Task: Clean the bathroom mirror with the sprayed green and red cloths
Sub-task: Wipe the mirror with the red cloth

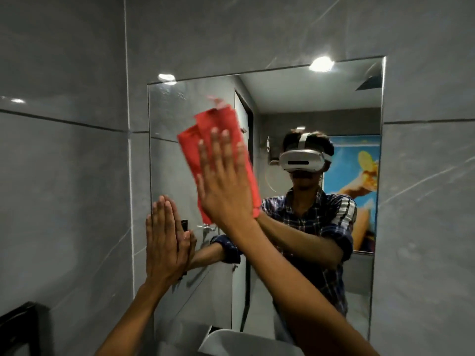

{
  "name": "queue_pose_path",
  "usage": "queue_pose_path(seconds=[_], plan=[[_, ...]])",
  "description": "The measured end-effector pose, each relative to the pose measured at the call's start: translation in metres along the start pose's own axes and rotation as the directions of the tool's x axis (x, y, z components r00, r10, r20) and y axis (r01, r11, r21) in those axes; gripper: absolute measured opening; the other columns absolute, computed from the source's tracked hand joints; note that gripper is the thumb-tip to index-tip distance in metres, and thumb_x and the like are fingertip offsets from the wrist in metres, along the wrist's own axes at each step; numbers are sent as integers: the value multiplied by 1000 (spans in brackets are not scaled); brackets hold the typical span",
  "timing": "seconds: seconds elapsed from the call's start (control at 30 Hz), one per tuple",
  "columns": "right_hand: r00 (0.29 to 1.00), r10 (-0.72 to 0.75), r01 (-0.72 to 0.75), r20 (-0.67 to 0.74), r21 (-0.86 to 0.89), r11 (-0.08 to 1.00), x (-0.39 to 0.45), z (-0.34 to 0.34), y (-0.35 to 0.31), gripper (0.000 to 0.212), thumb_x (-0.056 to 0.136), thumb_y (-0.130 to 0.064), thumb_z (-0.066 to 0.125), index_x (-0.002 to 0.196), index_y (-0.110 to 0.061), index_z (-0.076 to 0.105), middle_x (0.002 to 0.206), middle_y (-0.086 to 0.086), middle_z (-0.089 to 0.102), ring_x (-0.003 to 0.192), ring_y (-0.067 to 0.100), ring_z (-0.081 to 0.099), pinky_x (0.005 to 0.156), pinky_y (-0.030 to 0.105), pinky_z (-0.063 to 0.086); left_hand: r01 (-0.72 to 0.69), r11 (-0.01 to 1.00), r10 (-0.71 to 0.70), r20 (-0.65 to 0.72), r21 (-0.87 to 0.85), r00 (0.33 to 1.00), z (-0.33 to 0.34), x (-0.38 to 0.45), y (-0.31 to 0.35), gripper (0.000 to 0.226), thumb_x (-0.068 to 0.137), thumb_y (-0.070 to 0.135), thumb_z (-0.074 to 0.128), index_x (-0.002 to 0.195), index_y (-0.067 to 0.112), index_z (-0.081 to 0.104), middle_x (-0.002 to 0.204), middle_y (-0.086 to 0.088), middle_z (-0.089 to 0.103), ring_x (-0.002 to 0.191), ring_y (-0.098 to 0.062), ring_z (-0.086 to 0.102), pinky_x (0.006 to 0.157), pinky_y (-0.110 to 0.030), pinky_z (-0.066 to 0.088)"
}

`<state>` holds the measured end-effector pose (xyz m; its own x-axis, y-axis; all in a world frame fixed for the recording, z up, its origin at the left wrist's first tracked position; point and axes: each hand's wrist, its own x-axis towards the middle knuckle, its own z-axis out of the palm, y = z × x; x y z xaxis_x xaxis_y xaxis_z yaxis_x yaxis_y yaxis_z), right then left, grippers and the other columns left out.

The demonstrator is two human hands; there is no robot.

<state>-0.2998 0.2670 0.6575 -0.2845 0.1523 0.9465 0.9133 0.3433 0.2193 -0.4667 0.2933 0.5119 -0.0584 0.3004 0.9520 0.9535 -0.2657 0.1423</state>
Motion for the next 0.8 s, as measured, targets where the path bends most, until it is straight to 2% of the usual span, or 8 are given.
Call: queue_pose_path(seconds=[0.07, 0.13, 0.2, 0.27, 0.4, 0.53, 0.57, 0.8], plan=[[985, -154, 156, 82, -22, 988, -29, 2, 0, 72, 109, -42, 34, 167, -10, 6, 176, 17, -1, 164, 32, 0, 132, 53, -3, 8, 999, -8, 14, 35, 1000, -3, 0, 3, 72, 104, 37, 26, 165, 6, 3, 175, -14, 0, 163, -31, 3, 131, -54, 9], [980, -157, 164, 124, -51, 985, -61, -8, 24, 73, 109, -44, 33, 168, -11, 4, 176, 16, -4, 164, 31, -1, 132, 56, 5, -1, 999, 0, 20, 48, 1000, -6, -1, 7, 72, 104, 35, 27, 165, 5, 3, 175, -16, 2, 163, -33, 4, 129, -58, 13], [997, -23, 29, 77, -81, 996, -86, -28, 68, 72, 110, -45, 26, 167, -8, 1, 175, 18, -8, 164, 32, -1, 131, 58, 9, -9, 999, 8, 29, 38, 1000, -10, -1, 9, 73, 103, 33, 28, 164, 5, 1, 175, -18, 2, 162, -35, 5, 128, -60, 16], [983, 178, -182, -49, -115, 977, -95, -52, 118, 71, 110, -44, 23, 167, -6, 3, 175, 21, -5, 163, 35, 0, 132, 56, 4, -2, 1000, 1, 39, 28, 999, -11, -2, 12, 73, 103, 33, 28, 164, 5, 0, 174, -18, 1, 162, -35, 4, 127, -62, 16], [860, 460, -496, -223, -146, 856, -50, -81, 167, 69, 110, -44, 22, 167, -7, 6, 173, 27, 6, 162, 42, 7, 131, 58, 10, 11, 1000, -11, 31, -4, 999, -13, -3, 14, 72, 105, 39, 24, 165, 8, -2, 175, -17, 2, 162, -34, 5, 126, -62, 17], [700, 628, -674, -341, -24, 738, 32, -85, 145, 68, 110, -43, 26, 166, -7, 12, 171, 29, 14, 160, 45, 14, 129, 62, 18, 5, 1000, -5, 40, -10, 999, -13, 1, 15, 71, 106, 45, 15, 165, 9, 0, 174, -17, 5, 162, -35, 9, 126, -61, 19], [700, 620, -668, -354, -18, 744, 46, -82, 136, 67, 110, -43, 25, 166, -6, 13, 171, 30, 16, 160, 46, 16, 129, 62, 18, 11, 1000, -10, 54, -11, 999, -12, 1, 16, 72, 106, 45, 14, 165, 7, 2, 174, -18, 6, 162, -35, 10, 126, -61, 19], [885, 374, -371, -279, 64, 926, 100, -33, 33, 68, 109, -41, 20, 166, -5, 12, 173, 25, 10, 162, 40, 8, 131, 59, 11, 31, 1000, -31, 59, 1, 998, -7, 1, 8, 74, 101, 38, 28, 163, -1, 14, 175, -17, 6, 162, -34, 8, 128, -61, 17]])
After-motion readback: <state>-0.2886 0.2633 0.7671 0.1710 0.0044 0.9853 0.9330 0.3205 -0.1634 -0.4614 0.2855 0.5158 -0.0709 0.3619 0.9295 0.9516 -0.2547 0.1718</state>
